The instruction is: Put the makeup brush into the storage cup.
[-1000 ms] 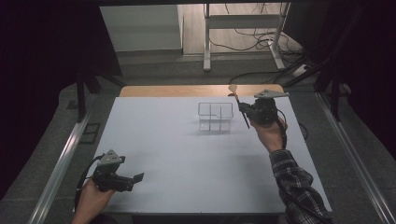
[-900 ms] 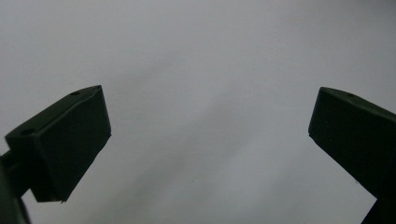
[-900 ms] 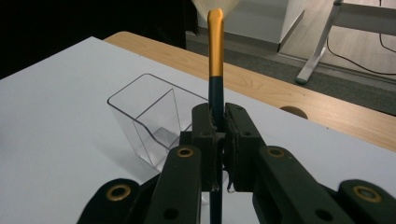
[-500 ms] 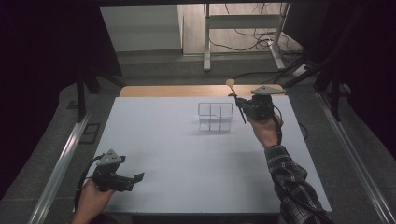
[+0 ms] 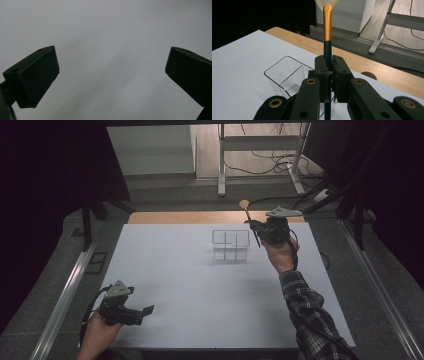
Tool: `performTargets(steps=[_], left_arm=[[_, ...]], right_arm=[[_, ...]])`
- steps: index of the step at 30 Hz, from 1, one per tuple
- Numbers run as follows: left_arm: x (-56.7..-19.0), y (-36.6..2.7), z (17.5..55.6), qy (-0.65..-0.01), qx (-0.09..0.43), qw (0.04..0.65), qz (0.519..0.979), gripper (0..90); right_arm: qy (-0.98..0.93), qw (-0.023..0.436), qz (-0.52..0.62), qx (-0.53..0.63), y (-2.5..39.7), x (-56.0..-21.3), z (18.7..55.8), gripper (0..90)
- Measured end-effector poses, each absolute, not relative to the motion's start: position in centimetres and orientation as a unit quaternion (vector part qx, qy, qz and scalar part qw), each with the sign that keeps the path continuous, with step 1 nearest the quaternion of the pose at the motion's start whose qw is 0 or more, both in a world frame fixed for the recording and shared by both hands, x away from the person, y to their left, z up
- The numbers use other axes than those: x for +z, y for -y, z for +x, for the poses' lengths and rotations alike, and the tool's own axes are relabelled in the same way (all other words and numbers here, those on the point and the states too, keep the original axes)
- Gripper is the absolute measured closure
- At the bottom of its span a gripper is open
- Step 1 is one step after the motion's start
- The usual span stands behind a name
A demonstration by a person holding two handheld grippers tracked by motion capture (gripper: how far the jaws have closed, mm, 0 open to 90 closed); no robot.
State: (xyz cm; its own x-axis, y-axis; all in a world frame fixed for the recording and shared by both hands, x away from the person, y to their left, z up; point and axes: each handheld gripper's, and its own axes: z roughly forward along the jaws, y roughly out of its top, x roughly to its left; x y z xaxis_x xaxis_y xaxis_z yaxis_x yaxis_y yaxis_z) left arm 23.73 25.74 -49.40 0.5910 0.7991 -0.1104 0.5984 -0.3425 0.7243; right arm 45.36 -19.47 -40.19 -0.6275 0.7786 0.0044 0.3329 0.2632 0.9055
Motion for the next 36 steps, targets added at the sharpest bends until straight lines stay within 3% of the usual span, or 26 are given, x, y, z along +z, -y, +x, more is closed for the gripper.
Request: performTargets(steps=[36], left_arm=[[-49.5, -25.7, 23.7, -0.423, 0.143, 0.369, 0.815, 0.0]], right_arm=[[-0.756, 0.227, 0.359, 0.497, 16.6, -40.9, 48.0, 83.5]])
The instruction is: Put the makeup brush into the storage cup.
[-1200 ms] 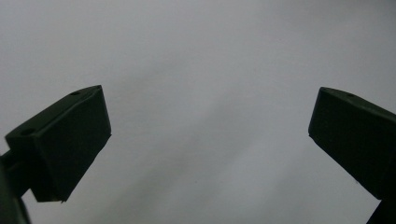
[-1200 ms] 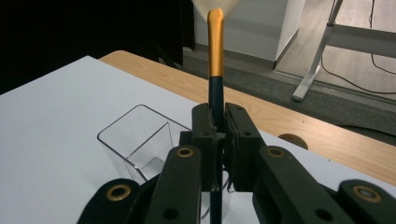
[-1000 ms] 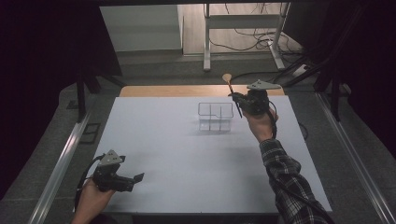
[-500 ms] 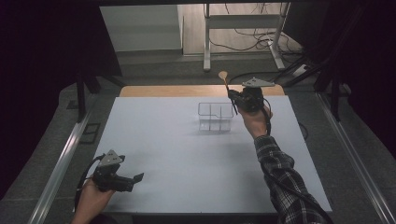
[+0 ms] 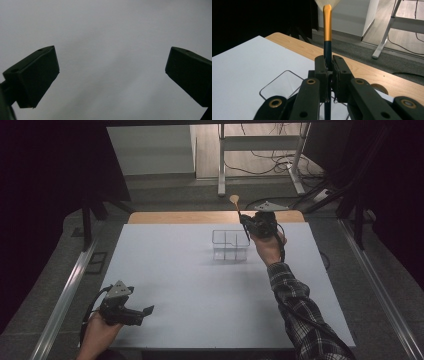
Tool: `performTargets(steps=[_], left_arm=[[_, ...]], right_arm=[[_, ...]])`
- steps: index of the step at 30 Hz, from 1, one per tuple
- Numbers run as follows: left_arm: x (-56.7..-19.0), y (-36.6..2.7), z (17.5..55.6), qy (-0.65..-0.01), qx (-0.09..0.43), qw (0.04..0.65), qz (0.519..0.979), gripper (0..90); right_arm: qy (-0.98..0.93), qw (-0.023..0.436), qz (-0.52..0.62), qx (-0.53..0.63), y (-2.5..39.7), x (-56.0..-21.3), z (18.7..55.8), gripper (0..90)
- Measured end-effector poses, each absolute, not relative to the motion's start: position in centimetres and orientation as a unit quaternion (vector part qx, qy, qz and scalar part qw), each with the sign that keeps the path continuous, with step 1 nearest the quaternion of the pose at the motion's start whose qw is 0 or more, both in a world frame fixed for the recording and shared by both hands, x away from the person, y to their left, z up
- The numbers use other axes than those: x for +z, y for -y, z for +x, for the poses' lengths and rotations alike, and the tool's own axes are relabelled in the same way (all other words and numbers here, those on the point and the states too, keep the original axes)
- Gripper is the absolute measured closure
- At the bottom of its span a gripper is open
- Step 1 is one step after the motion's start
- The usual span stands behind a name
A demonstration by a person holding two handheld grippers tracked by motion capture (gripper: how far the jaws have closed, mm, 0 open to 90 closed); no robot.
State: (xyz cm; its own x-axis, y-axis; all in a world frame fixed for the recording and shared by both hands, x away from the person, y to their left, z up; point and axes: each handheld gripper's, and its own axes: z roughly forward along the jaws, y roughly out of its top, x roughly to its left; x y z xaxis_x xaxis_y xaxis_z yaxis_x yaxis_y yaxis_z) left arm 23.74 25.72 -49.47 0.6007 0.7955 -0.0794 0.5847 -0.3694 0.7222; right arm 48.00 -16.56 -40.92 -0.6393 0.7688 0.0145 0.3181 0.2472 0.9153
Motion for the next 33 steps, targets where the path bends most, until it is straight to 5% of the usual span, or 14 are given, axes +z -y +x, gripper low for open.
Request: performTargets(steps=[33], left_arm=[[-49.5, -25.7, 23.8, -0.422, 0.144, 0.362, 0.819, 0.0]], right_arm=[[-0.757, 0.230, 0.361, 0.493, 15.0, -42.1, 49.1, 83.4]])
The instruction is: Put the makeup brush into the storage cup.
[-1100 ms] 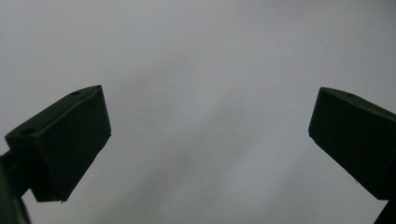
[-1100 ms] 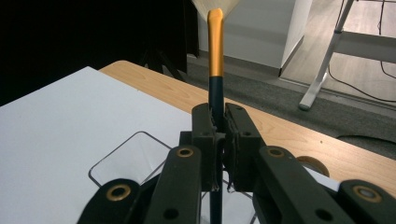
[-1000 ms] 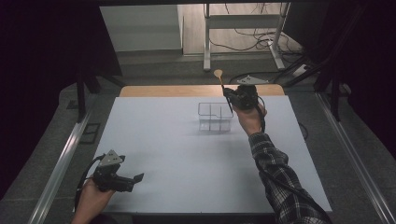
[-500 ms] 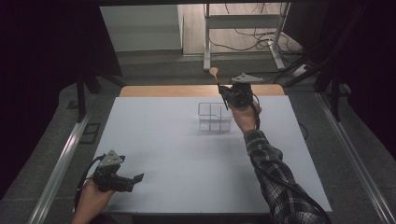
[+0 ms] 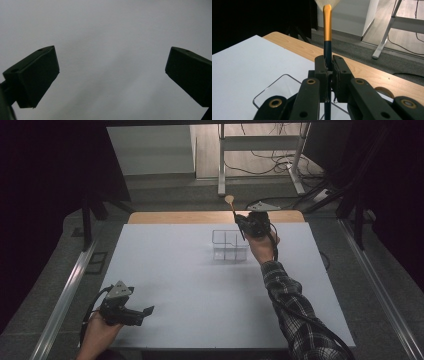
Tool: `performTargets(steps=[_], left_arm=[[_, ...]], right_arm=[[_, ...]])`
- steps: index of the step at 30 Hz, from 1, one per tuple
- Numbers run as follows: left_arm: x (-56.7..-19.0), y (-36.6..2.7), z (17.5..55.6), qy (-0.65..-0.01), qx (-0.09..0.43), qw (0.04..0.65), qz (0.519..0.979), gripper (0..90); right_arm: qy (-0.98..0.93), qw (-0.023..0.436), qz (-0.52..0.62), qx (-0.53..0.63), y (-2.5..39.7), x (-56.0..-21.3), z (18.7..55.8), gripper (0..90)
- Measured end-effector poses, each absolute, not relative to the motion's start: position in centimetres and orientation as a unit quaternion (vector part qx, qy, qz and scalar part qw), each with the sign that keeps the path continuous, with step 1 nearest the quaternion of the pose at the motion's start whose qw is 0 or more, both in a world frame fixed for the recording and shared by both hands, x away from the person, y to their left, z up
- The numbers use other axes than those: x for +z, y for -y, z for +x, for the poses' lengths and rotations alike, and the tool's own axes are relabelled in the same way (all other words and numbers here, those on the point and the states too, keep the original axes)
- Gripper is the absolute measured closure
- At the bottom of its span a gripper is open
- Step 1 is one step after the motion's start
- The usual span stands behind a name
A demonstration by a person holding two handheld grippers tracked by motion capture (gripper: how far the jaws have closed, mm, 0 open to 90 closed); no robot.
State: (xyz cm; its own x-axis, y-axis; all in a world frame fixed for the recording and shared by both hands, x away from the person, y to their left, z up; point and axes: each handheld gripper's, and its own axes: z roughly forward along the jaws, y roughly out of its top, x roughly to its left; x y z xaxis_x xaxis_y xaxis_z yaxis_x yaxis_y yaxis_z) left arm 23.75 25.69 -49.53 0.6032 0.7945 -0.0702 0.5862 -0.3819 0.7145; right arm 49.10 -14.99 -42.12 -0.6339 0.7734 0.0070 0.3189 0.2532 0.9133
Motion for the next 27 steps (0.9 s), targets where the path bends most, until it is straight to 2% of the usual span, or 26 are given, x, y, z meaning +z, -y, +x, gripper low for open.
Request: performTargets(steps=[27], left_arm=[[-49.6, -25.6, 23.8, -0.419, 0.143, 0.357, 0.823, 0.0]], right_arm=[[-0.763, 0.220, 0.370, 0.481, 15.8, -44.7, 48.3, 83.4]])
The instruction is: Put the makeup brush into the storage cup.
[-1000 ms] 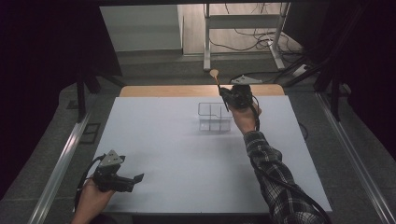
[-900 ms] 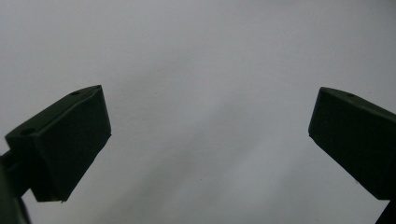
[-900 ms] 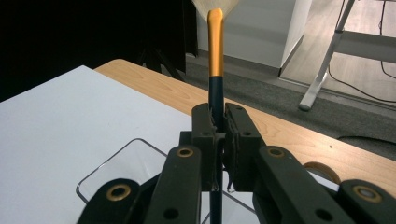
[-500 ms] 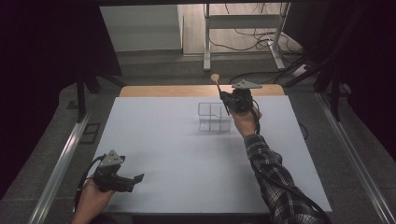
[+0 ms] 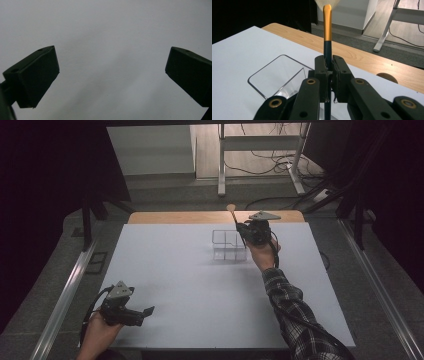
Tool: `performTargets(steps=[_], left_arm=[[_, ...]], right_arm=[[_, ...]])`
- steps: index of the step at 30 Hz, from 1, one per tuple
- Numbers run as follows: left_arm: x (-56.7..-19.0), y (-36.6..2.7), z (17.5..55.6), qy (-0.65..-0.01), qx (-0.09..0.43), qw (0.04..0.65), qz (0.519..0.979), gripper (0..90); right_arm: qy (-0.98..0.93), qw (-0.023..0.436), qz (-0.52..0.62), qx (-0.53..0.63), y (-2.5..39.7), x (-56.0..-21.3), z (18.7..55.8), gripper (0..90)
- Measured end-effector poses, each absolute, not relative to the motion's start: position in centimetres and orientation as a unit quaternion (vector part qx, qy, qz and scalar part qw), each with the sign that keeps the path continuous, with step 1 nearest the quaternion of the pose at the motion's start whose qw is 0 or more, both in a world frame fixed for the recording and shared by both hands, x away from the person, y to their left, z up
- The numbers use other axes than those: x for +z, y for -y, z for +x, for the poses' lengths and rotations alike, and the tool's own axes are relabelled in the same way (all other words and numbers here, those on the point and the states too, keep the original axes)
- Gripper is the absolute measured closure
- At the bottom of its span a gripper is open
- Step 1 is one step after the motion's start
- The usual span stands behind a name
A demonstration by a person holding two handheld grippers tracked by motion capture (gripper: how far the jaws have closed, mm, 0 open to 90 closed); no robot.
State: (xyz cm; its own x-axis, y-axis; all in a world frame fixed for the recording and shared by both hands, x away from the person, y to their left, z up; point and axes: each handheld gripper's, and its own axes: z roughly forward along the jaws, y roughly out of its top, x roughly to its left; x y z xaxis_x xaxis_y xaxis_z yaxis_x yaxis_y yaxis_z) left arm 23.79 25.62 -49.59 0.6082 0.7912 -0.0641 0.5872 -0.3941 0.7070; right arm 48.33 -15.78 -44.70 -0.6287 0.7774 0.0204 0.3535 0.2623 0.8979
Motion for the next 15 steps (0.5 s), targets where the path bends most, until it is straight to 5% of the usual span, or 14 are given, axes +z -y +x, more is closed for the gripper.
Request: performTargets(steps=[15], left_arm=[[-49.62, -25.57, 23.81, -0.418, 0.142, 0.355, 0.824, 0.0]], right_arm=[[-0.767, 0.219, 0.378, 0.470, 16.32, -45.66, 47.86, 83.2]])
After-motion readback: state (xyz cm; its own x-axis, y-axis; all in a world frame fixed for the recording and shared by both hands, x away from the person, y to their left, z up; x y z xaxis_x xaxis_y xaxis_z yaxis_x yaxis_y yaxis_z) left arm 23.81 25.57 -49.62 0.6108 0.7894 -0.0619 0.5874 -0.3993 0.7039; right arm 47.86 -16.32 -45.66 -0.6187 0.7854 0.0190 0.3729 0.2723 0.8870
